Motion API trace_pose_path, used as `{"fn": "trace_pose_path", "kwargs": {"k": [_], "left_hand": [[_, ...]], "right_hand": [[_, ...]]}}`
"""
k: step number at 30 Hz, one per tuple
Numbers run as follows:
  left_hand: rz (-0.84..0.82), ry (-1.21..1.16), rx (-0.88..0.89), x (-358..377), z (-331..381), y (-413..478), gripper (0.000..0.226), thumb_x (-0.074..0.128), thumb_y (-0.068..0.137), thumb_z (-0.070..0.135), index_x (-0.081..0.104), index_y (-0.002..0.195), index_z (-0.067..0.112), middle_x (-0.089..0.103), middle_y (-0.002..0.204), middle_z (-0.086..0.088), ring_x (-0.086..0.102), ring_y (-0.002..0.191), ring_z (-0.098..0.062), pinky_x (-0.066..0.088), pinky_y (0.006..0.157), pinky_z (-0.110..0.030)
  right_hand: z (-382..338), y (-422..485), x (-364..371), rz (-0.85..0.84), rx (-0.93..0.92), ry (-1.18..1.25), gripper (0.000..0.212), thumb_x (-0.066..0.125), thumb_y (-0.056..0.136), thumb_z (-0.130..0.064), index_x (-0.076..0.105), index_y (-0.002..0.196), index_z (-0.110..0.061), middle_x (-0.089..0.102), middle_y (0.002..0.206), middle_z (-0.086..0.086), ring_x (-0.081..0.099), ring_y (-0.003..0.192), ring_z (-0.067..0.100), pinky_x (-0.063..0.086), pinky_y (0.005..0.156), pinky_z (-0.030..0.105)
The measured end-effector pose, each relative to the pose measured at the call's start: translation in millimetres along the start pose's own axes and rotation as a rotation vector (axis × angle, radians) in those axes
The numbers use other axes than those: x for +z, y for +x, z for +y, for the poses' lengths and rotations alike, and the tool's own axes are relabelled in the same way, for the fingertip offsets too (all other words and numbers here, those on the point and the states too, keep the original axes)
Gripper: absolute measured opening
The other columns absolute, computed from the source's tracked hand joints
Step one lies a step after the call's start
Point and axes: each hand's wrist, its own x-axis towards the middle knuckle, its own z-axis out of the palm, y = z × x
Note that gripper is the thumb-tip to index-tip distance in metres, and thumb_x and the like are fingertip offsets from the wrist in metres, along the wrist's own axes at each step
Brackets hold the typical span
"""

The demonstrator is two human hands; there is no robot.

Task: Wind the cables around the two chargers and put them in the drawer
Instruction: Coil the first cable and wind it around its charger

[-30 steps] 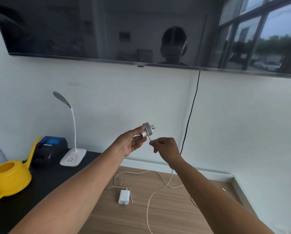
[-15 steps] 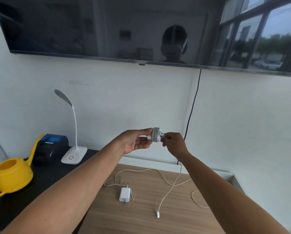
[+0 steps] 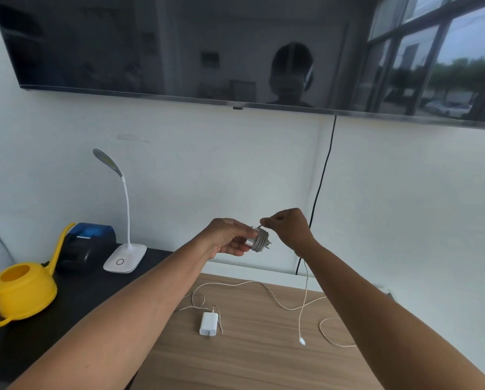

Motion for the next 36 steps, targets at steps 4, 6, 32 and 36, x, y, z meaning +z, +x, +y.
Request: {"fn": "trace_pose_path", "kwargs": {"k": [4, 6, 32, 36], "left_hand": [[0.067, -0.105, -0.005, -1, -5, 4, 0.028, 0.084, 0.074, 0.016, 0.067, 0.094, 0.008, 0.069, 0.085, -0.014, 0.07, 0.069, -0.024, 0.062, 0.07, -0.035], [0.081, -0.186, -0.011, -4, -6, 6, 0.026, 0.083, 0.076, 0.016, 0.065, 0.093, 0.009, 0.07, 0.084, -0.014, 0.071, 0.07, -0.024, 0.061, 0.071, -0.035], [-0.088, -0.399, -0.123, -13, 3, -8, 0.035, 0.079, 0.075, 0.028, 0.069, 0.099, 0.006, 0.074, 0.086, -0.013, 0.073, 0.07, -0.018, 0.058, 0.053, -0.022], [-0.136, -0.298, -0.144, -12, 2, -8, 0.034, 0.078, 0.078, 0.027, 0.068, 0.1, 0.004, 0.074, 0.085, -0.015, 0.073, 0.071, -0.019, 0.06, 0.06, -0.024]], "right_hand": [[-2, -5, 5, 0.006, -0.01, 0.038, 0.024, 0.068, 0.082, -0.019, 0.07, 0.072, 0.003, 0.046, 0.041, -0.011, 0.032, 0.041, 0.01, 0.028, 0.048, 0.023], [-2, -8, 7, 0.004, -0.019, 0.062, 0.022, 0.065, 0.082, -0.017, 0.068, 0.071, 0.002, 0.049, 0.046, -0.009, 0.034, 0.043, 0.01, 0.03, 0.048, 0.023], [39, -18, 18, -0.116, 0.072, 0.076, 0.017, 0.071, 0.084, -0.033, 0.075, 0.077, -0.018, 0.061, 0.057, 0.0, 0.049, 0.054, 0.008, 0.036, 0.056, 0.023], [34, -7, 8, -0.06, 0.06, -0.014, 0.018, 0.071, 0.082, -0.029, 0.069, 0.067, -0.018, 0.061, 0.057, -0.001, 0.048, 0.05, 0.01, 0.037, 0.057, 0.024]]}}
